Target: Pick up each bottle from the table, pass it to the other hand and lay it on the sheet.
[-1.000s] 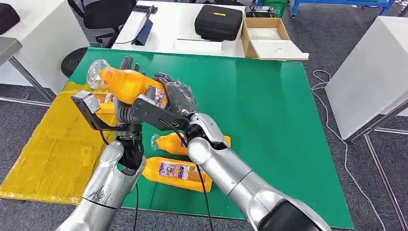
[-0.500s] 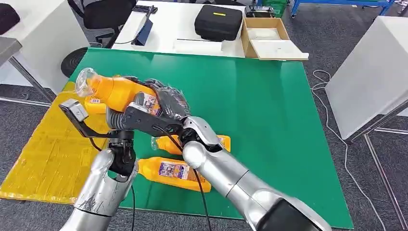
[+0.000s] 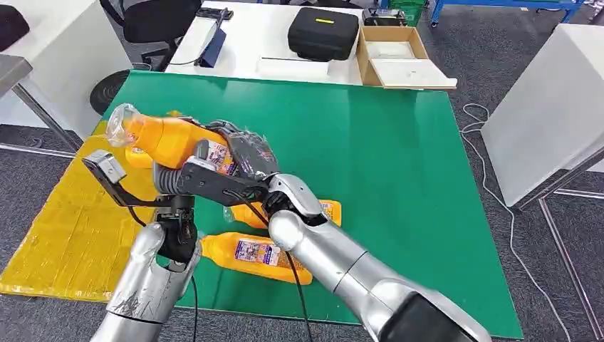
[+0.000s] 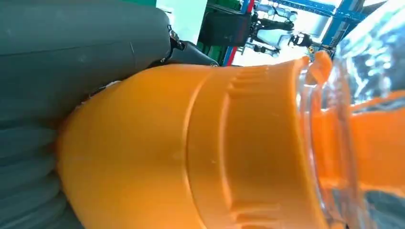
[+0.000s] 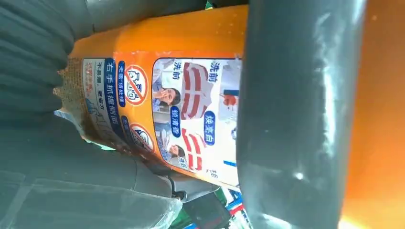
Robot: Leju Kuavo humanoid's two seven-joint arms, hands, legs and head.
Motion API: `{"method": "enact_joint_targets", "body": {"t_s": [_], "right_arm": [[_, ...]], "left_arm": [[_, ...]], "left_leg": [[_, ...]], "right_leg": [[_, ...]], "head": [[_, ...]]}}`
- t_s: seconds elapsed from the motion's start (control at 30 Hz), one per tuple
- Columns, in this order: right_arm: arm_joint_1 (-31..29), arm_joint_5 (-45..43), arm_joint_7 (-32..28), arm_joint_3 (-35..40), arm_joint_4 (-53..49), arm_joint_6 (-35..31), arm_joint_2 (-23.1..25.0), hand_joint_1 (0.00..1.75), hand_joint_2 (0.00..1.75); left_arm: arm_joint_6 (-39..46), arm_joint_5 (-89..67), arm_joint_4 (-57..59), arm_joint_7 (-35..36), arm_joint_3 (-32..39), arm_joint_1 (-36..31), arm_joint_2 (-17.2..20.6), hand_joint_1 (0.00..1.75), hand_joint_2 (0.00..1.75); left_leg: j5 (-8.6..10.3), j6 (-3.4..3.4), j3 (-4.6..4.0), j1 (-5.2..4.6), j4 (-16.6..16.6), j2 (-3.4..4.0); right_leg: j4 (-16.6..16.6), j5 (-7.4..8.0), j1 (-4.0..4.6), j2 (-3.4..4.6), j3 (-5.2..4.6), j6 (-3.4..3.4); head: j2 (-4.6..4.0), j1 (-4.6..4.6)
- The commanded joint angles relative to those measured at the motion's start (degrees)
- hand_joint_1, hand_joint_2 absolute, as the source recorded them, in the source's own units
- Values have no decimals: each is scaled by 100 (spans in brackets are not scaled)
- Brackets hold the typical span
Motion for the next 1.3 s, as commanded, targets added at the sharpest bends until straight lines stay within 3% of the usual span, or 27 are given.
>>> {"method": "enact_joint_targets", "body": {"t_s": [0.03,0.07,0.23,0.37,0.53,0.57,0.67,0.93,1.13,1.17,1.3], "right_arm": [[32,387,-234,97,579,-337,9,0,175],[36,485,-278,-349,478,-234,-26,0,0],[111,953,-320,-1451,-258,91,-406,0,0],[308,1199,-426,-1834,-536,195,-526,0,0],[534,1405,-484,-2138,-772,200,-616,0,0],[596,1406,-501,-2204,-864,195,-654,0,0],[783,1424,-535,-2405,-1247,181,-804,0,0],[782,1423,-521,-2423,-1269,186,-822,0,0],[1280,1080,-629,-2875,-2553,458,-1333,0,0],[1409,1060,-627,-2966,-2788,575,-1447,0,0],[1642,910,-748,-3192,-2876,807,-1595,0,0]], "left_arm": [[-135,35,153,23,380,-488,-25,175,175],[-161,26,131,19,458,-470,-21,175,175],[-211,10,194,7,512,-420,96,175,175],[-267,43,342,-49,482,-460,132,175,175],[-271,77,488,-95,414,-557,194,175,175],[-264,81,524,-107,415,-581,214,175,175],[-88,-99,612,-243,474,-669,275,175,175],[-101,-83,614,-242,500,-681,299,175,175],[1696,-2010,1278,-692,902,-1202,793,175,175],[2437,-2825,1732,-780,977,-1445,952,175,175],[3998,-4961,3729,-900,1463,-2186,1558,175,175]], "left_leg": [[-9,-26,19,15,4,-10],[-14,-33,27,19,7,-11],[-3,-18,7,11,4,-14],[-6,-24,15,12,6,-24],[-23,-47,47,19,7,-19],[-4,-20,11,10,1,-24],[-17,-40,36,17,5,-24],[-4,-18,4,7,3,-12],[-13,-33,18,15,10,-19],[-7,-26,9,12,7,-23],[0,-19,9,5,-3,-19]], "right_leg": [[-3,-10,15,-14,27,-17],[-1,-15,18,-16,36,-22],[-2,-5,11,-17,14,-11],[0,-11,11,-26,25,-15],[-2,-25,18,-22,61,-30],[-5,-7,10,-23,23,-12],[-3,-20,17,-26,50,-25],[-2,-4,8,-11,11,-11],[3,-16,15,-22,28,-21],[1,-11,13,-24,19,-16],[-3,-4,6,-17,14,-11]], "head": [[0,2],[0,2],[0,2],[0,-2],[0,2],[0,4],[0,2],[0,2],[0,2],[0,2],[0,4]]}}
